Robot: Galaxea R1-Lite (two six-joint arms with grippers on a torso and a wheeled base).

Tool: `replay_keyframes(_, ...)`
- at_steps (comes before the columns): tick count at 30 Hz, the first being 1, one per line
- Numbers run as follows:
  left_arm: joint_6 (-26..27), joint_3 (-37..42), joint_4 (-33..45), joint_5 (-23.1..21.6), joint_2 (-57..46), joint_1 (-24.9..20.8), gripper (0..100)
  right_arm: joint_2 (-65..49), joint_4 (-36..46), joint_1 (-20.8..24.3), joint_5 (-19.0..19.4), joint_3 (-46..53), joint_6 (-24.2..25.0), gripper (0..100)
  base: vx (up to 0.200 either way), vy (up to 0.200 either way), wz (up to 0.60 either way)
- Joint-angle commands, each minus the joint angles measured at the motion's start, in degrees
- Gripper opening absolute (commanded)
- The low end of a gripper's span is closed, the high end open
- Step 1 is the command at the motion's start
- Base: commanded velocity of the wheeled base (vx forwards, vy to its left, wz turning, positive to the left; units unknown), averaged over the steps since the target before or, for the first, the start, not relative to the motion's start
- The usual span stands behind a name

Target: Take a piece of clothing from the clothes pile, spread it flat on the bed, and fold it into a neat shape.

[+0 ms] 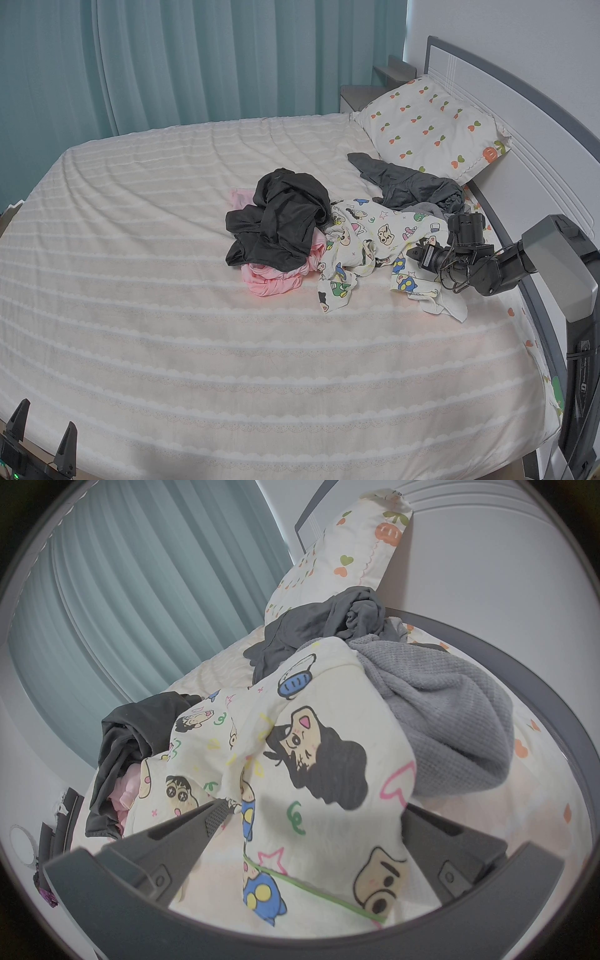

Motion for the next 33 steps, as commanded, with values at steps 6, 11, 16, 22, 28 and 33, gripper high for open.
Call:
replay_keyframes(6,0.0,0.7,0.0,0.0,-0.4,0.0,100,4.1,2.5,1.6,-0.3,-6.9,-0.9,100,0.000,0.000,0.00)
replay_keyframes(11,0.0,0.7,0.0,0.0,-0.4,0.0,100,4.6,5.8,1.8,-1.8,-8.5,-3.0,0,0.000,0.000,0.00)
replay_keyframes(16,0.0,0.7,0.0,0.0,-0.4,0.0,100,4.2,6.5,1.7,-3.2,-7.1,-5.1,0,0.000,0.000,0.00)
replay_keyframes(22,0.0,0.7,0.0,0.0,-0.4,0.0,100,0.2,6.0,1.8,-3.7,-1.7,-6.6,0,0.000,0.000,0.00)
replay_keyframes(28,0.0,0.7,0.0,0.0,-0.4,0.0,100,-4.9,5.4,1.9,-3.6,5.8,-6.8,0,0.000,0.000,0.00)
replay_keyframes(33,0.0,0.7,0.0,0.0,-0.4,0.0,100,-8.9,3.0,2.1,-2.7,13.3,-6.7,0,0.000,0.000,0.00)
